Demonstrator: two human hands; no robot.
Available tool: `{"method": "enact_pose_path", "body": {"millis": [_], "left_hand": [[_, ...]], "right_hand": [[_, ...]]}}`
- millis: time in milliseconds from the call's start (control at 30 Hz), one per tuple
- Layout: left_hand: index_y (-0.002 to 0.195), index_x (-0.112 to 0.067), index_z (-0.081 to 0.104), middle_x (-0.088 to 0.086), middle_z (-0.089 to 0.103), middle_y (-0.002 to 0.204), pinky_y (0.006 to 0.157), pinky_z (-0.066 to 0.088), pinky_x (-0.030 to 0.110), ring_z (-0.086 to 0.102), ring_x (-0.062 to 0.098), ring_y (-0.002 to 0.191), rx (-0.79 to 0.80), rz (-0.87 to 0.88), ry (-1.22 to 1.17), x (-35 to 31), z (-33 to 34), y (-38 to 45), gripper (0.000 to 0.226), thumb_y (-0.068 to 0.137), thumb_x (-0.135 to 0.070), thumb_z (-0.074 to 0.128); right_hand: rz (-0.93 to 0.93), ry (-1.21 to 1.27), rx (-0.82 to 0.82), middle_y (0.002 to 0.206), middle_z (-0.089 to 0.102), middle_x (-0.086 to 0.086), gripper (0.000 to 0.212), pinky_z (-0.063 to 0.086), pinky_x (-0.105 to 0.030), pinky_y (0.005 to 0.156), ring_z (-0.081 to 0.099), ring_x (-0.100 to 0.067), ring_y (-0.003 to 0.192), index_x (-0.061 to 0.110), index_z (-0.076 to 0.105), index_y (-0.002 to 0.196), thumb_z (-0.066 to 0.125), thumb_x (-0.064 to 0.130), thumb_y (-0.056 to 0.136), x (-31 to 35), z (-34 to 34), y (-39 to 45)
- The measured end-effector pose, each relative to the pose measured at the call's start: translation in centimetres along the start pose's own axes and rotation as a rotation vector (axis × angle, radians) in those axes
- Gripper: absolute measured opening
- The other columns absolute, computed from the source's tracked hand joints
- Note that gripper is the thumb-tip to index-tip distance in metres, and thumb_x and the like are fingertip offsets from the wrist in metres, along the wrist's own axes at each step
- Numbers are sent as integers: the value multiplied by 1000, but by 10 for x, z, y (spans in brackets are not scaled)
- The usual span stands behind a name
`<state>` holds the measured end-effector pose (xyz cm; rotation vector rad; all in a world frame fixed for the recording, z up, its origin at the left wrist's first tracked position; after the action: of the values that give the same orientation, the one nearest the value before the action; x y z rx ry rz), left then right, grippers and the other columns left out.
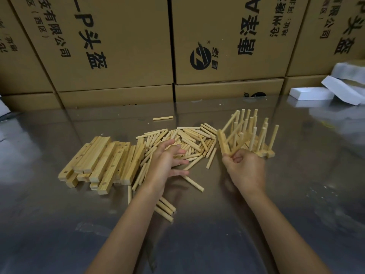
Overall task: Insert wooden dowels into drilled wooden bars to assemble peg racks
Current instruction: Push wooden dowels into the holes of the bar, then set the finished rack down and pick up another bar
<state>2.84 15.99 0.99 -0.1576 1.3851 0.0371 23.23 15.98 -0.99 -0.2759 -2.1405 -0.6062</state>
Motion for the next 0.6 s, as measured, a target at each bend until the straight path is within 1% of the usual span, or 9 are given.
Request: {"method": "enact_pose_path", "body": {"millis": [100, 167, 233, 333, 367, 433, 467, 600], "left_hand": [[121, -25, 59, 10, 71, 110, 67, 63, 47, 74, 30, 88, -6, 7, 14, -1, -2, 1, 21, 101, -22, 55], [119, -25, 59, 11, 70, 110, 65, 63, 45, 74, 30, 87, -7, 9, 22, -1, -2, 1, 19, 101, -21, 55], [119, -24, 60, 12, 70, 110, 62, 63, 43, 74, 28, 84, -15, 10, 35, 0, -3, 1, 19, 101, -21, 55], [118, -23, 61, 12, 70, 109, 58, 61, 40, 74, 27, 80, -25, -2, 41, 0, -4, 2, 19, 101, -20, 54], [118, -23, 61, 12, 70, 109, 57, 61, 39, 74, 26, 80, -28, -5, 45, 0, -4, 2, 19, 101, -20, 53], [119, -22, 61, 11, 70, 109, 56, 60, 38, 74, 26, 79, -34, -6, 57, 0, -5, 2, 19, 101, -20, 53], [119, -22, 61, 11, 70, 109, 56, 60, 38, 74, 26, 79, -39, -5, 60, 0, -5, 1, 19, 102, -20, 53], [119, -21, 61, 12, 70, 108, 57, 62, 38, 74, 29, 84, -80, 8, 89, -4, -7, -1, 20, 102, -19, 51]], "right_hand": [[36, -63, -18, 52, 58, 6, 33, 30, -19, 47, 54, -5, 55, 18, 57, 55, 73, 28, 82, -7, -2, 5], [46, -87, -15, 56, 59, 3, 31, 34, -22, 51, 55, -11, 59, 17, 57, 58, 73, 29, 82, -8, -1, 5], [43, -115, -14, 58, 59, 1, 28, 39, -26, 57, 55, -16, 61, 16, 59, 61, 72, 30, 82, -10, 0, 6], [56, -162, -4, 65, 59, 1, 17, 40, -28, 65, 57, -22, 71, 17, 62, 73, 71, 29, 82, -11, -1, 7], [57, -175, 5, 68, 57, 2, 15, 41, -29, 66, 57, -24, 74, 18, 60, 79, 70, 28, 83, -12, -2, 8], [45, -197, 25, 71, 51, 4, 18, 43, -32, 67, 53, -25, 77, 21, 52, 88, 69, 27, 84, -12, -2, 9], [36, -205, 34, 72, 52, 3, 18, 43, -32, 68, 53, -25, 76, 22, 51, 89, 68, 27, 85, -13, -1, 10], [23, -206, 56, 71, 59, -3, 16, 41, -31, 66, 60, -29, 76, 21, 52, 84, 66, 27, 88, -15, -1, 11]]}}
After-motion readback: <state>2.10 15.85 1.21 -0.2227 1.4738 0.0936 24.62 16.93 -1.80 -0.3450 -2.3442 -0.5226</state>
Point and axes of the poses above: each hand's wrist, its own y-axis towards the middle knuckle, its own z-axis out of the palm, x = y × z, the point moved 1 cm from there along y, towards the middle knuckle
